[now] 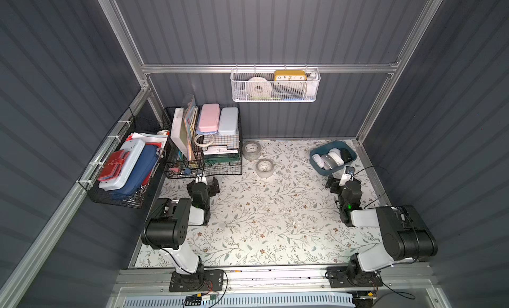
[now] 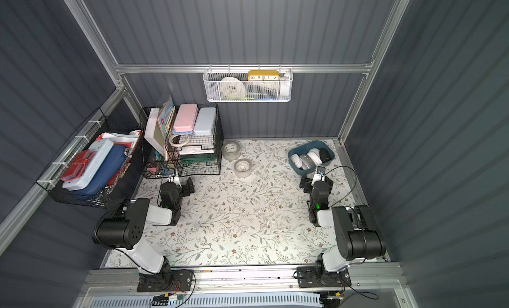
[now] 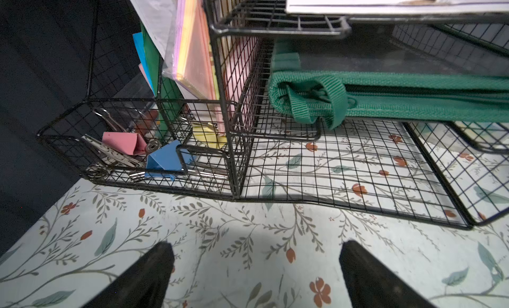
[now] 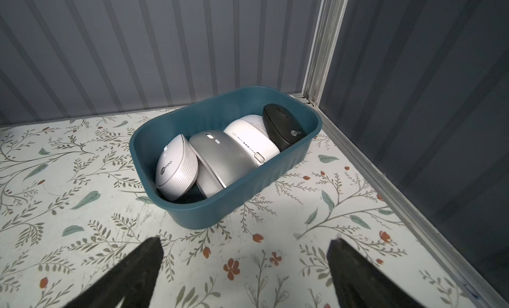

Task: Take out the mouse from the storage box
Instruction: Move the storage box to the center of the board.

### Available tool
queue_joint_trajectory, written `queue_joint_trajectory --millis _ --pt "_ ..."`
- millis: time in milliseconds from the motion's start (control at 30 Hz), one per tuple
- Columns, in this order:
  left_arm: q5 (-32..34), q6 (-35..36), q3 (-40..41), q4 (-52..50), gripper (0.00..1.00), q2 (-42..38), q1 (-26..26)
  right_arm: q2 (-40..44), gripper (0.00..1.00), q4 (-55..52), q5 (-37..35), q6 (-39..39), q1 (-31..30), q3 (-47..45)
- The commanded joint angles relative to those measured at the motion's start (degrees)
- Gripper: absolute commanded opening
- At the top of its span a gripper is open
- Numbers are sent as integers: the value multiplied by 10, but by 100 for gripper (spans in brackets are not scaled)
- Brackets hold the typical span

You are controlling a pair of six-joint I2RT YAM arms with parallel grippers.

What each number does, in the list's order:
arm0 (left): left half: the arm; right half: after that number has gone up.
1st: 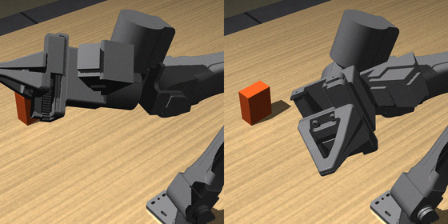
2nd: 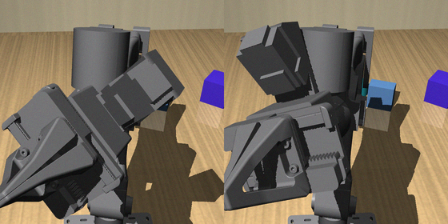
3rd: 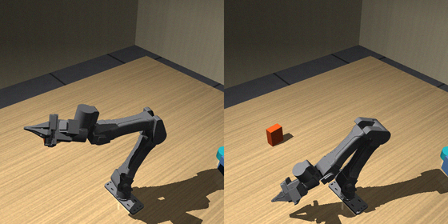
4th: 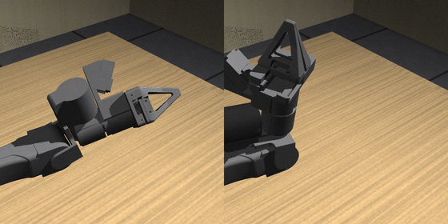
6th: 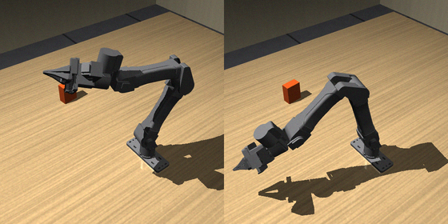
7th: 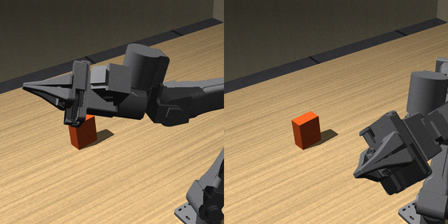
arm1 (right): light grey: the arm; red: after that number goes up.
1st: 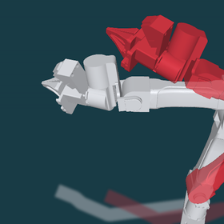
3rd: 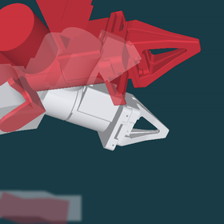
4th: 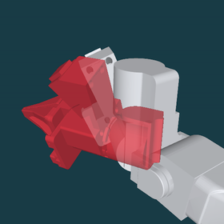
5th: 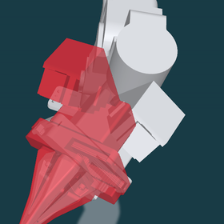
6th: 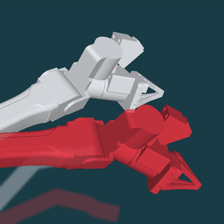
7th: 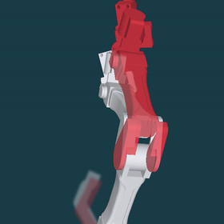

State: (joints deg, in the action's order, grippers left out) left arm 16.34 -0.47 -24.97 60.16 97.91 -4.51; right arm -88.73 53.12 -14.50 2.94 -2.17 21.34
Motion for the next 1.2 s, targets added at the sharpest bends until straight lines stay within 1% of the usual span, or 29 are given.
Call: queue_joint_trajectory --millis 0,633,667,700,767,800,867,1000,1067,1167 --pt "4 -7 -8 -5 99 -3 2 -5 99 6 10 -5 3 3" --pt "4 -7 -6 -4 99 -3 2 -3 99 7 9 -5 3 1" --pt "11 -8 -5 0 99 -4 2 -1 99 10 15 -8 4 -1" --pt "30 -11 -4 -3 100 -10 2 3 99 18 32 -15 4 -8" --pt "28 -10 -2 -29 99 -42 1 16 99 49 65 -30 2 -27" --pt "37 -11 -4 -56 99 -63 -2 29 99 54 71 -35 1 -36" --pt "67 -14 -8 -106 99 -106 -15 65 99 36 56 -42 -7 -44" --pt "133 -8 -7 -167 99 -210 -55 150 99 -81 13 -57 -37 -30" --pt "130 -31 -27 -230 99 -258 -71 196 99 -140 14 -67 -52 -12" --pt "103 -101 -71 -339 99 -316 -81 275 99 -235 30 -59 -73 16"
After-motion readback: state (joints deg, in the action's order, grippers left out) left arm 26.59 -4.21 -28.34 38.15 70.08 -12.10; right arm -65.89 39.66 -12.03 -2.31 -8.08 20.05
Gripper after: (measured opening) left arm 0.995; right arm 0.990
